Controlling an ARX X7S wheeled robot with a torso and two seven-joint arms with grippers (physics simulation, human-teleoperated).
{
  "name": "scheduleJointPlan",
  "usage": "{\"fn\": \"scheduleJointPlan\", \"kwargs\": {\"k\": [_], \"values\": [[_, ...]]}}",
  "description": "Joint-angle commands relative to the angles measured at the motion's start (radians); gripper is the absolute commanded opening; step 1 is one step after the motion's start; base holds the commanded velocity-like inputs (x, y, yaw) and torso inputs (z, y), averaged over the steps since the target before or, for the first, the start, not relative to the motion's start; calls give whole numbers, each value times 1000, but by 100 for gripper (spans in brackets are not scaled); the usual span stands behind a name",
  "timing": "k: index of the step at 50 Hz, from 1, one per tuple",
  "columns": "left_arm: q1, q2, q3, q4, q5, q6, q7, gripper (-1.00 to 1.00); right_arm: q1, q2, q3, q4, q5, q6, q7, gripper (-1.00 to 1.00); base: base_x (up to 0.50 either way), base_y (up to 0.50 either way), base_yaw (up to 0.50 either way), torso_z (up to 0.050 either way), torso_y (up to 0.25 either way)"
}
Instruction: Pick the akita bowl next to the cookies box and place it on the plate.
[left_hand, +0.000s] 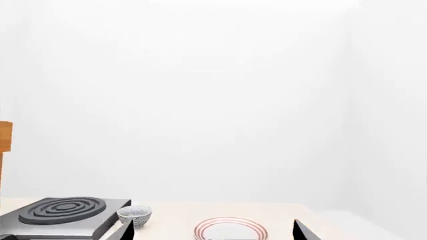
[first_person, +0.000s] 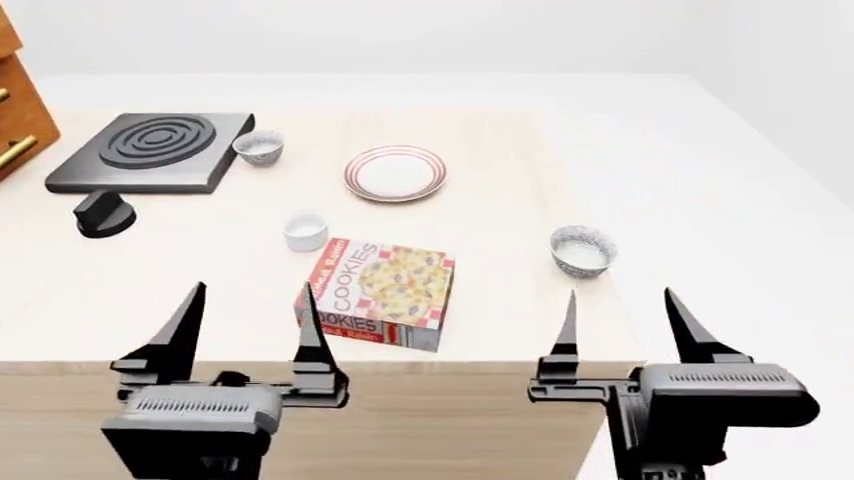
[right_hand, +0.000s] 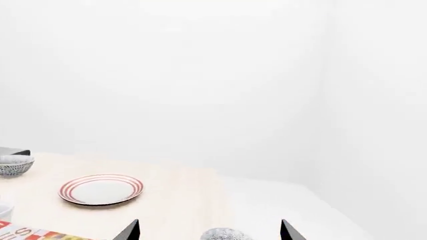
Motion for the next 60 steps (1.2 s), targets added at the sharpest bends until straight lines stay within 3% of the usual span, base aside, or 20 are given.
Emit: {"fn": "scheduleJointPlan", "kwargs": {"k": [1, 13, 60], "values": [[-3, -4, -43, 163, -8, 18, 15, 100, 1, 18, 13, -182, -93, 1, 19, 100, 473, 0, 0, 0, 0], [-10, -15, -48, 171, -67, -29, 9, 100, -17, 31, 15, -194, -78, -28, 19, 100, 500, 0, 0, 0, 0], [-6, -34, -31, 141, -32, 16, -30, 100, -30, 64, 16, -181, -45, -43, 37, 100, 500, 0, 0, 0, 0]]}}
